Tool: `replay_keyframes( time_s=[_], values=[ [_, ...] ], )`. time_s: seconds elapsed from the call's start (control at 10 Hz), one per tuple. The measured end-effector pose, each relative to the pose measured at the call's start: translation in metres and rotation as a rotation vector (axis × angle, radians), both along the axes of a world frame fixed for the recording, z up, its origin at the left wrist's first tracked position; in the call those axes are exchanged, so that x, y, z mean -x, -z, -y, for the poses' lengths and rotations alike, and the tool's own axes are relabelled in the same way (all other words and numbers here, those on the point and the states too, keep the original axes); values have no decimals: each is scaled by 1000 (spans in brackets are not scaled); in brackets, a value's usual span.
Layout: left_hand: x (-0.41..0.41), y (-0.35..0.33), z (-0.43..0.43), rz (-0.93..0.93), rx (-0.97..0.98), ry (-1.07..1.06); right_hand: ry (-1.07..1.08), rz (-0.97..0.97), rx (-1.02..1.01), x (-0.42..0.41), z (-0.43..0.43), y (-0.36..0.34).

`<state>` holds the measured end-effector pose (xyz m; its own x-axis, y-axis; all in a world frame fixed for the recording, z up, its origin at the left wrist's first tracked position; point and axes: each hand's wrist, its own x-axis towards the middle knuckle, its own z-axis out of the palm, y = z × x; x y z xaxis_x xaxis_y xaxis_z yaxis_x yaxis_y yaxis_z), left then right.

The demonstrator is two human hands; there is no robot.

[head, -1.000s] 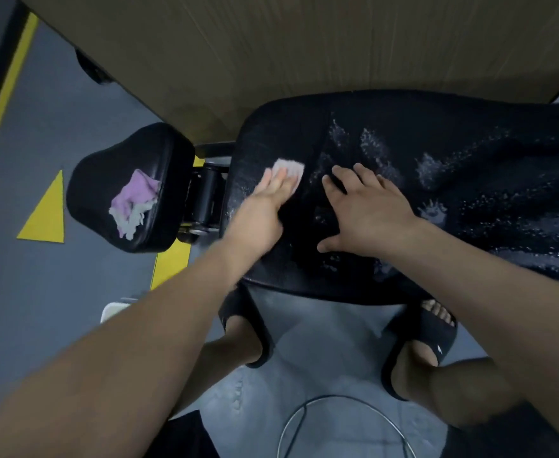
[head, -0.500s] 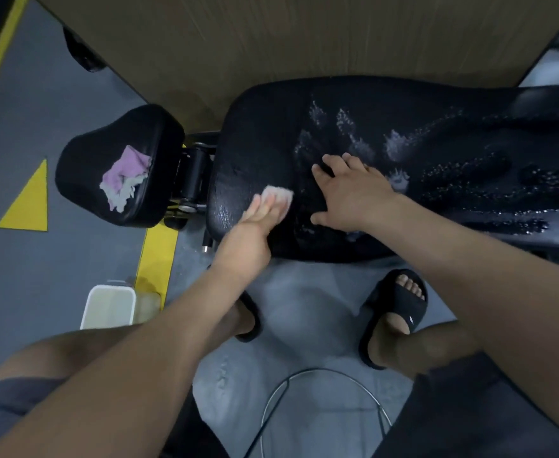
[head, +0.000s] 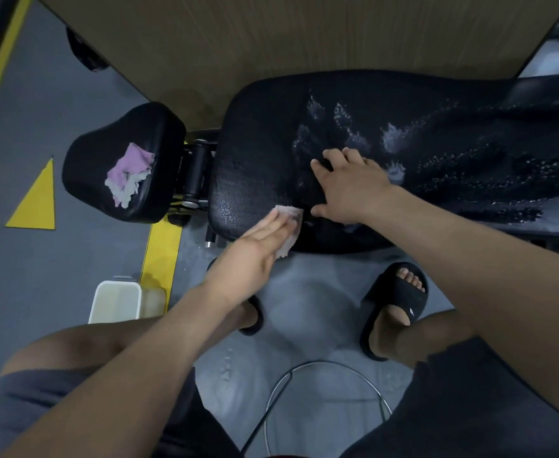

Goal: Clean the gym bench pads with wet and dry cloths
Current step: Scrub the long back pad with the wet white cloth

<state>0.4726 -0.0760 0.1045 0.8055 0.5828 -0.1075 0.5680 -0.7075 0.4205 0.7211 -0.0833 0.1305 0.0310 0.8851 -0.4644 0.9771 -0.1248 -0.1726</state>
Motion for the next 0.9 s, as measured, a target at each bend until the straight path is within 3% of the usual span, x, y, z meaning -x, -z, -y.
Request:
replay_keyframes(
  time_s=[0.1,0.2,0.4,0.5,0.6,0.7,0.8,0.9],
  values=[
    [7,17,-8,-62,83,95,1,6,-2,0,2,2],
    [4,32,-4,-12,-22,55,-2,8,-5,0,2,3],
    [-20,40,39,66,-121,-217,-7,0,-10,-1,4,4],
    [-33,27,43,-64,-173,-182,-8,-5,-30,-1,8,6],
    [-9,15,24,-233,-189,54,-7,-7,-54,0,12,9],
    [12,3,-7,-287,-116,175,-6,-8,-63,1,15,10],
    [6,8,-17,-136,-212,211,-1,-12,-66,1,17,9],
    [-1,24,4,-25,-267,102,-4,-14,-70,-2,19,9]
  ],
)
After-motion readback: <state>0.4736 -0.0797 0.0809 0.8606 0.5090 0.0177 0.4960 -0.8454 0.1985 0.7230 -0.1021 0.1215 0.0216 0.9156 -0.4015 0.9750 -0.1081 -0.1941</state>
